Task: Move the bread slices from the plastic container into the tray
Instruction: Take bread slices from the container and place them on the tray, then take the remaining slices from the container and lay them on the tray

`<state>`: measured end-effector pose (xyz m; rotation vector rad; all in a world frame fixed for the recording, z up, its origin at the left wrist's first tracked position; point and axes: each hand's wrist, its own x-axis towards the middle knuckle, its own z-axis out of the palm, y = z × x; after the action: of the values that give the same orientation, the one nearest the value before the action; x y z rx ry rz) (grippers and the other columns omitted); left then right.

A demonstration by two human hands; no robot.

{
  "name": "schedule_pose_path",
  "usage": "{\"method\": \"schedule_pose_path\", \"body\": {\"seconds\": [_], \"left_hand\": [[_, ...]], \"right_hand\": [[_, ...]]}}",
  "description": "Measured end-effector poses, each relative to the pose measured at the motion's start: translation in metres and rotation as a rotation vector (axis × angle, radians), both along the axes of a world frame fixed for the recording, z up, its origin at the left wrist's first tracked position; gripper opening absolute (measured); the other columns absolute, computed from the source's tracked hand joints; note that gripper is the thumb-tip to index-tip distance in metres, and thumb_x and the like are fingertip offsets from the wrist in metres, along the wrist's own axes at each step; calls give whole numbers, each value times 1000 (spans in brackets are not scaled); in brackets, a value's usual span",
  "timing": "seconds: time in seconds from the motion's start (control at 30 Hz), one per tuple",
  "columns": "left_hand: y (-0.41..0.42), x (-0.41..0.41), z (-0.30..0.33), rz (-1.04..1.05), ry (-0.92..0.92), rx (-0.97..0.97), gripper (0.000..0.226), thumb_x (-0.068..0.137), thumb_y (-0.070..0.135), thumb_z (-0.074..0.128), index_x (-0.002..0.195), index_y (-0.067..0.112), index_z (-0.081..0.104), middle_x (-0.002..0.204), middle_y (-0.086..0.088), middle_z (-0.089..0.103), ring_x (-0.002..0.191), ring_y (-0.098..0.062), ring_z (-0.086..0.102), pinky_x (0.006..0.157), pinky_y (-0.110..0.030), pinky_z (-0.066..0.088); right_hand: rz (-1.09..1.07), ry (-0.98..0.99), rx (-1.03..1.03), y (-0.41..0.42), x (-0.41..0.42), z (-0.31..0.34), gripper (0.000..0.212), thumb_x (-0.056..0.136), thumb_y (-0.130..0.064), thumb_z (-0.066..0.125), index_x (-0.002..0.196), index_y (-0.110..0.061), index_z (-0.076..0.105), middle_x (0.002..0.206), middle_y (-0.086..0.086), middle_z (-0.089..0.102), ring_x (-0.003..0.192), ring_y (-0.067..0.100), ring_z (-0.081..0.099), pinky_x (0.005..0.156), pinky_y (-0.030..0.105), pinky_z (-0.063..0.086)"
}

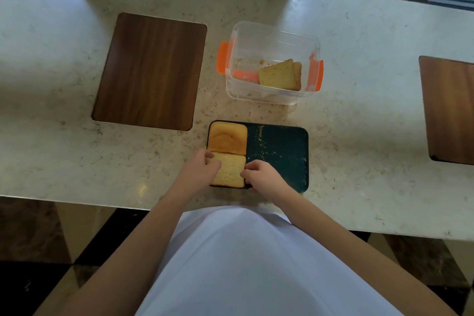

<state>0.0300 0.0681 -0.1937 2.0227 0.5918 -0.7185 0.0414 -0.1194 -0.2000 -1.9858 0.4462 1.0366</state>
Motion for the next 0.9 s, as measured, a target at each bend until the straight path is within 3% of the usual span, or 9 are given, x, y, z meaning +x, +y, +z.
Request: {"method": "schedule_pose_path", "body": {"seconds": [0.1, 0.2, 0.37, 0.5, 0.6, 0.67, 0.77, 0.83, 0.9], "left_hand": [[2, 7, 11, -236, -73, 174, 40, 99, 36, 53, 133, 15, 56, 107, 6, 62, 93, -14, 60, 74, -33, 47], [-7, 26, 37, -336, -379, 365, 25, 101, 30, 55, 115, 13, 66, 102, -3, 70, 87, -19, 62, 72, -34, 49], [-54, 83, 93, -199, -715, 164, 15, 99, 22, 62, 106, 13, 72, 95, 1, 71, 81, -9, 62, 70, -13, 45], [-91, 132, 113, -31, -500, -151, 22, 100, 25, 59, 121, 20, 65, 118, 5, 63, 104, -6, 59, 75, -12, 46], [-109, 169, 118, 339, -78, -635, 23, 98, 21, 59, 117, 9, 62, 112, -2, 59, 104, -17, 58, 78, -27, 46], [-113, 191, 115, 517, 45, -825, 18, 96, 18, 58, 109, 5, 58, 110, -11, 58, 97, -25, 60, 75, -35, 52], [-119, 219, 110, 588, 87, -780, 48, 95, 21, 55, 139, 5, 45, 145, -18, 48, 131, -35, 50, 104, -48, 46], [-123, 233, 106, 589, 114, -709, 56, 96, 25, 53, 148, 9, 38, 159, -16, 31, 145, -35, 32, 117, -50, 30], [-128, 245, 100, 549, 147, -650, 57, 97, 27, 49, 150, 10, 38, 160, -17, 33, 144, -37, 35, 118, -54, 29]], "right_hand": [[83, -33, -53, -9, 10, 5, 31, 96, -33, 62, 124, -20, 63, 114, -1, 67, 101, 16, 64, 93, 41, 58], [129, -138, -104, -24, 37, 25, 33, 98, -34, 60, 127, -20, 63, 118, -2, 68, 103, 15, 65, 80, 29, 53], [19, -463, -60, -44, 96, 82, 23, 97, -22, 59, 116, -14, 68, 105, -3, 71, 98, 16, 68, 84, 32, 60], [-227, -743, -114, -49, 140, 117, 24, 95, -17, 55, 113, -13, 70, 91, -14, 65, 89, 4, 64, 71, 4, 47], [-297, -571, -80, -49, 171, 119, 41, 96, -19, 51, 134, -8, 59, 113, -1, 63, 101, 15, 62, 82, 25, 48], [-306, -435, -51, -47, 186, 115, 35, 95, -17, 51, 129, -8, 55, 109, 4, 62, 91, 15, 62, 69, 27, 46], [-351, -323, -23, -44, 201, 107, 34, 92, -11, 50, 125, -1, 54, 103, 3, 64, 80, 12, 52, 78, 34, 52], [-355, -253, -55, -43, 210, 100, 36, 93, -12, 51, 128, -1, 55, 116, 8, 66, 112, 18, 53, 95, 42, 53], [-341, -220, -60, -39, 217, 94, 37, 93, -9, 50, 126, 4, 59, 93, 9, 65, 79, 16, 61, 75, 35, 53]]}}
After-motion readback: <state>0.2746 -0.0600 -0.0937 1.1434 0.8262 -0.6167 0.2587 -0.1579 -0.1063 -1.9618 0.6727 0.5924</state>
